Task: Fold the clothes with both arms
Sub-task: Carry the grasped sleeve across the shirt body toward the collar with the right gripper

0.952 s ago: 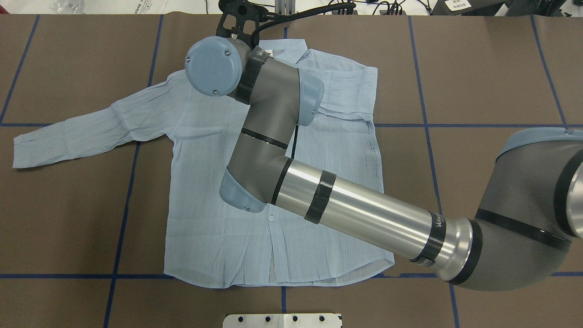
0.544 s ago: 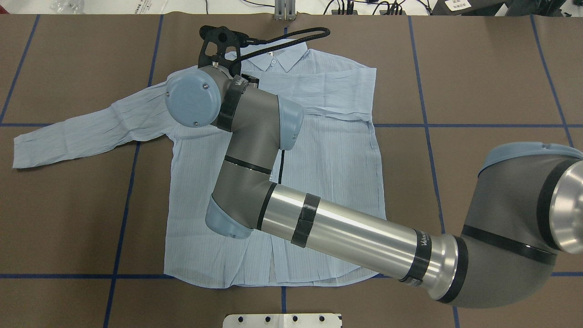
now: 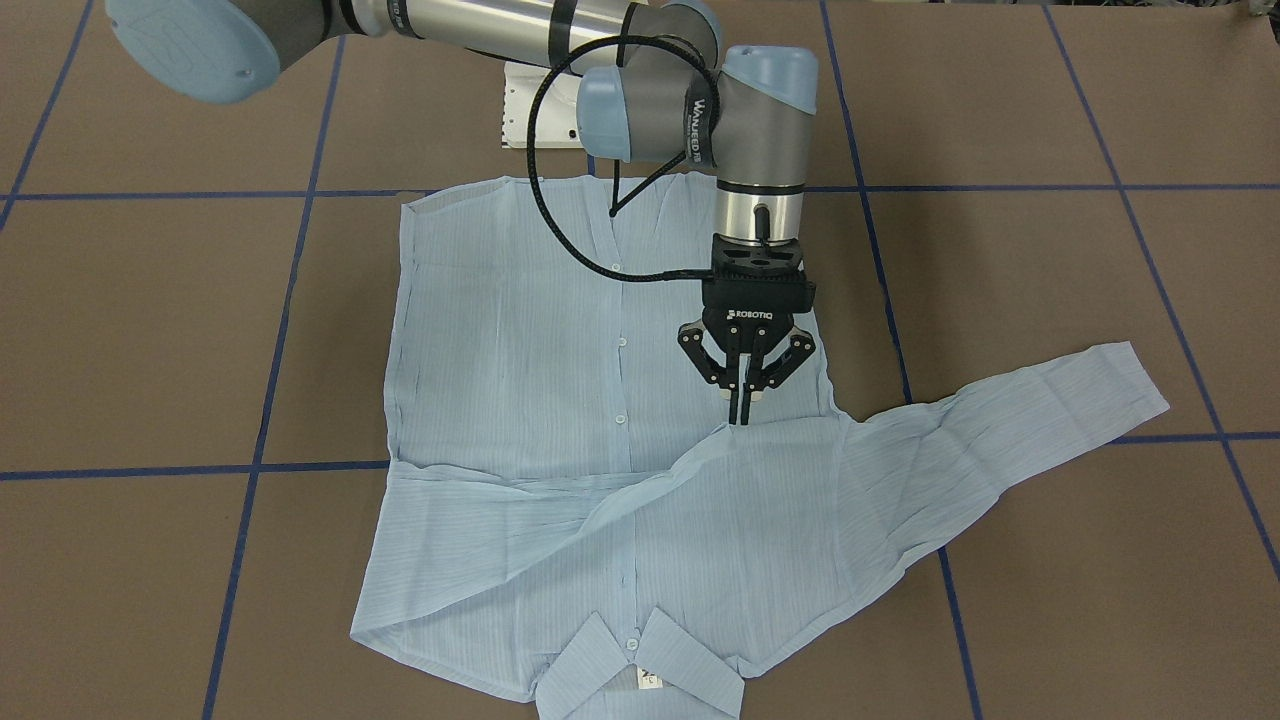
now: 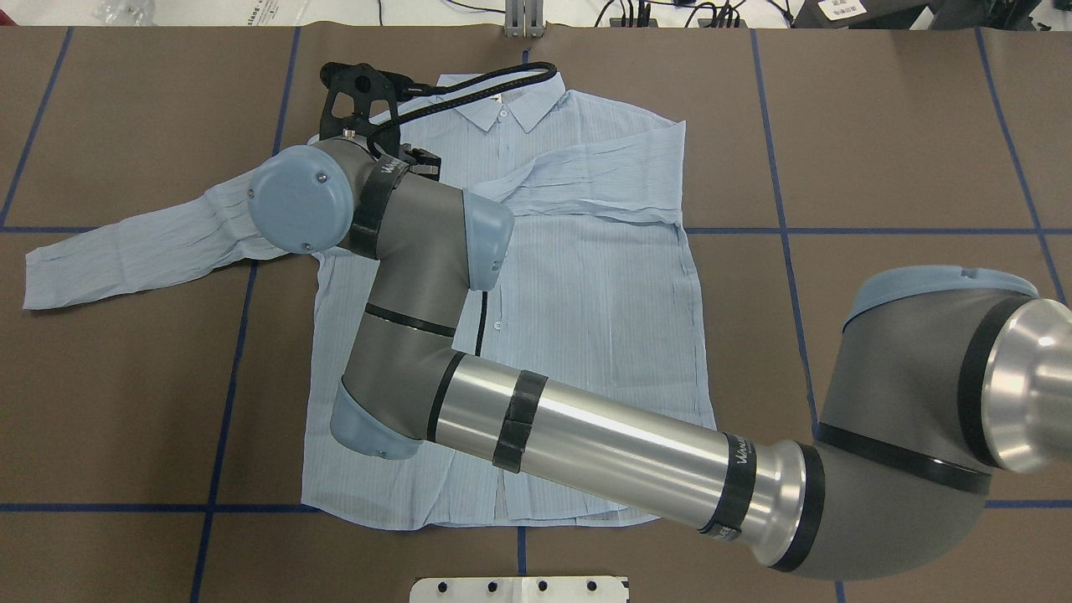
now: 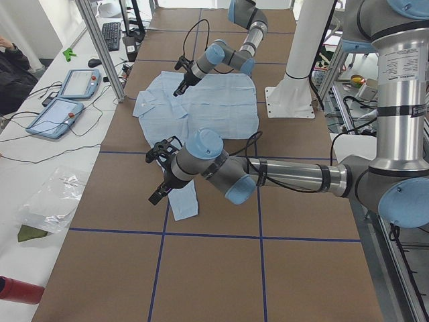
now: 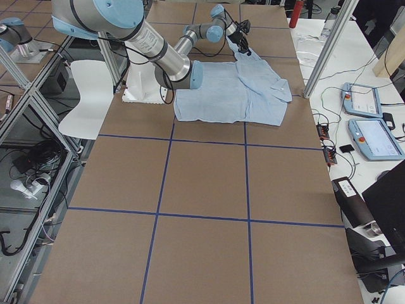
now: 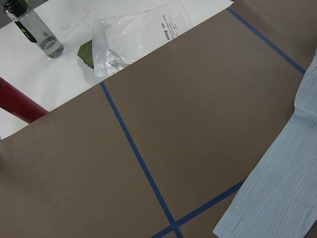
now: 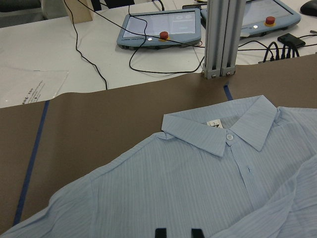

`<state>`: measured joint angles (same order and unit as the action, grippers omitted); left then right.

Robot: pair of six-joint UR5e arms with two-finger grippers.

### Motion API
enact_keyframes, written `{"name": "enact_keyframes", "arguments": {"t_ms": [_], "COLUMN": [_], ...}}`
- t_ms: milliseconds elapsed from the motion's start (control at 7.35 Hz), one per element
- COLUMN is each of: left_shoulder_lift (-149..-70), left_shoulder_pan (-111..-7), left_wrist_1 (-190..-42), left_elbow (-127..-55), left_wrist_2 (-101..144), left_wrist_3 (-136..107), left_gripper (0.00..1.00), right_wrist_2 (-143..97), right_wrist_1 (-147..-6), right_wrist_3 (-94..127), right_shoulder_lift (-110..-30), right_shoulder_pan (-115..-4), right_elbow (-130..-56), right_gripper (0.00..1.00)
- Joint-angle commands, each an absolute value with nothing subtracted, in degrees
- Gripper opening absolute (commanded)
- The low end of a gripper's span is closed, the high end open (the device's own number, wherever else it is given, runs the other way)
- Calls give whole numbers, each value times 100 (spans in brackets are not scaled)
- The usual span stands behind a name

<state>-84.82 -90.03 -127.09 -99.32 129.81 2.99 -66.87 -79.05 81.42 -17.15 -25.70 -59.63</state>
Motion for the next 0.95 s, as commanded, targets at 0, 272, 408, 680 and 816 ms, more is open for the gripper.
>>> {"name": "enact_keyframes", "arguments": {"t_ms": [0,272,408,680,816], "left_shoulder_lift": [-8481,-8595,-8639,-8824,-8824], "left_shoulder_pan": [-9000,-8991,-8983,-8599,-8230], "left_wrist_1": [-12709,-12927,-13616,-14795,-15001], "left_elbow": [-9914,-9740,-9242,-8624,-8500], "left_wrist_2": [12981,12981,12981,12938,12929], "left_wrist_3": [299,299,273,-1003,-1568], "left_gripper": [100,100,100,100,100], "right_wrist_2": [-6723,-7151,-8042,-9337,-9760], "right_wrist_1": [-7901,-7919,-7971,-8565,-8943], "right_wrist_3": [8139,8112,8043,7282,6851], "right_shoulder_lift": [-1556,-1547,-1608,-1888,-2386], "right_shoulder_pan": [-2663,-2942,-3327,-4031,-4339], "right_elbow": [-5871,-5871,-5888,-6324,-7129], "right_gripper": [85,98,99,99,99]}}
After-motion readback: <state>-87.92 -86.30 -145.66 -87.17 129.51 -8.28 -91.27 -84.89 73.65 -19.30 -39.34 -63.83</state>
